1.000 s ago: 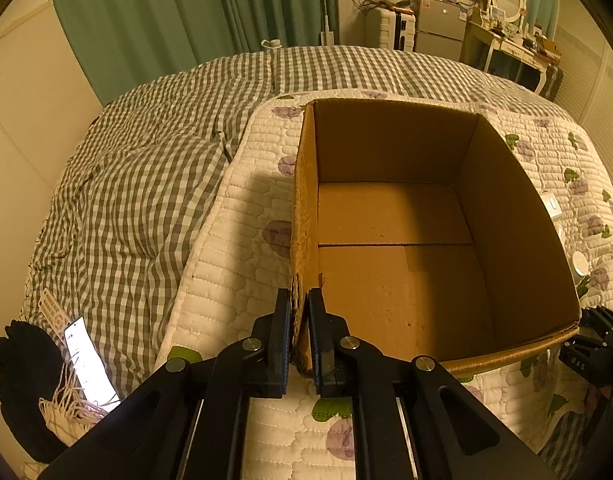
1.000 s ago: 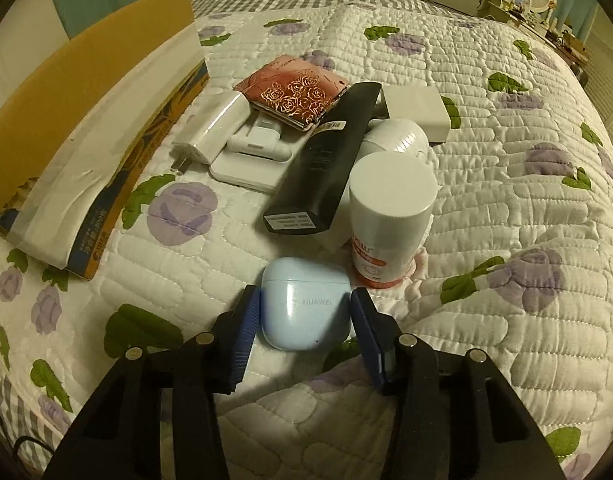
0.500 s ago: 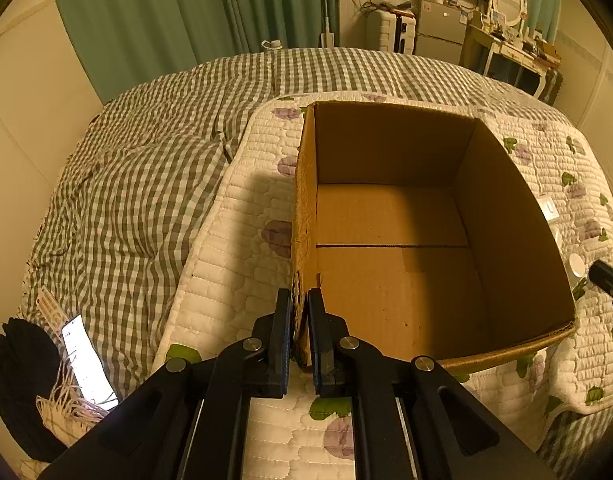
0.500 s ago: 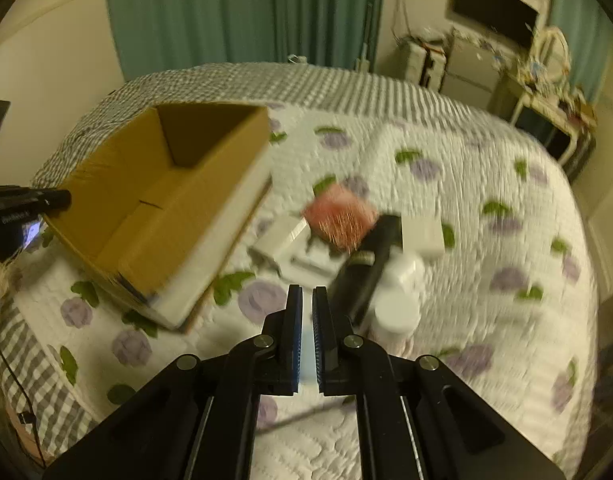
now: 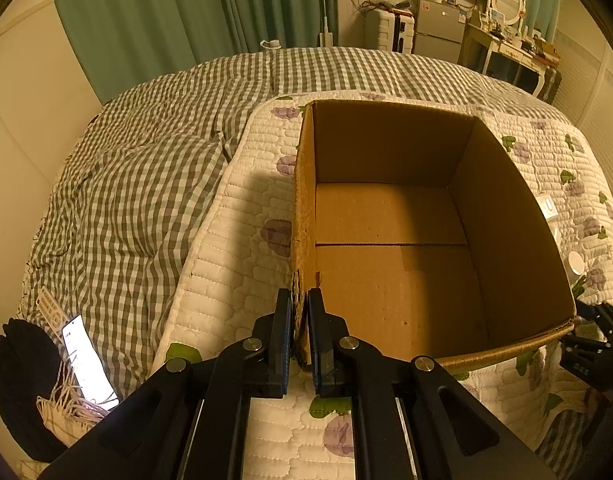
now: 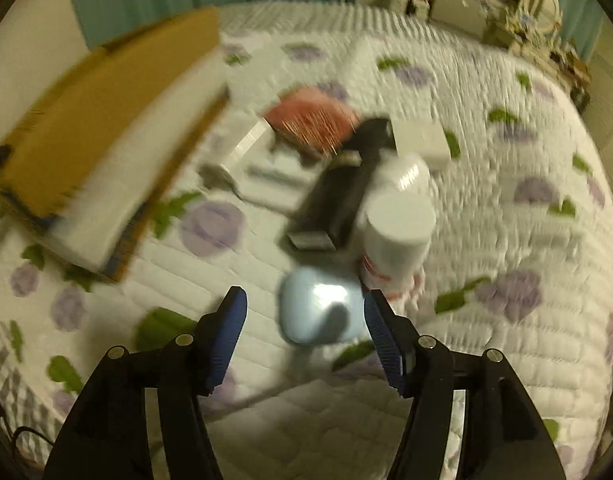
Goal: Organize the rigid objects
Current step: 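Move the right tool to the light-blue earbud case and grasp it, then carry the earbud case with the right tool into the box and release, then grasp the white red-labelled jar with the right tool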
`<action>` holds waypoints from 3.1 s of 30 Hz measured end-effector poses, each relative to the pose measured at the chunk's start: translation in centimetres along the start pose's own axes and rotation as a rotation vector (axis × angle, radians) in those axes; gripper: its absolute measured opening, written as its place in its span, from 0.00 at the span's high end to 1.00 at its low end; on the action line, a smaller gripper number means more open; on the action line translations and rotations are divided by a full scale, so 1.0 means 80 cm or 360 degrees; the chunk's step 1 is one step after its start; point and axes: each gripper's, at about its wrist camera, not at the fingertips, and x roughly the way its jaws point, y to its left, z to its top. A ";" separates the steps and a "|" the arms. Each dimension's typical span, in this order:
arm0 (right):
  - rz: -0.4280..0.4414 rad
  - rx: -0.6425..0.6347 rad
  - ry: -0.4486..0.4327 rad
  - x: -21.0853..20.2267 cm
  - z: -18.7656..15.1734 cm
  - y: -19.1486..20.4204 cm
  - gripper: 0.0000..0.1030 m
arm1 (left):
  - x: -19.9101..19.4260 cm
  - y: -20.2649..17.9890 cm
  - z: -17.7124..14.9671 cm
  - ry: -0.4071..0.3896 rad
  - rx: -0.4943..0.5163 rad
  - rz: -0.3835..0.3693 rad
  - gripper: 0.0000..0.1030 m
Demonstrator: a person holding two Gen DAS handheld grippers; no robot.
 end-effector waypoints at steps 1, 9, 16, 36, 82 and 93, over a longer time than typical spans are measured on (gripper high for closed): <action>0.0011 0.0011 0.0016 0.006 0.000 -0.003 0.41 | 0.000 0.000 0.000 0.0000 0.0002 0.0001 0.92; 0.0057 0.0076 0.0072 0.032 0.013 -0.017 0.45 | 0.000 0.000 0.000 0.0002 0.0009 0.0006 0.92; 0.0057 0.0025 0.0006 0.014 0.007 -0.006 0.52 | 0.000 0.000 0.000 0.0003 0.0007 0.0001 0.92; 0.0268 -0.0580 -0.0439 -0.103 0.165 0.189 0.52 | -0.001 -0.001 0.000 0.0008 -0.0003 -0.0005 0.92; -0.0257 -0.0063 -0.0273 -0.043 0.035 -0.042 0.14 | 0.000 -0.004 0.002 0.0034 0.0014 0.0028 0.92; -0.0173 0.0019 -0.0247 -0.021 0.034 -0.047 0.28 | 0.000 -0.006 0.000 0.0033 0.0023 0.0037 0.92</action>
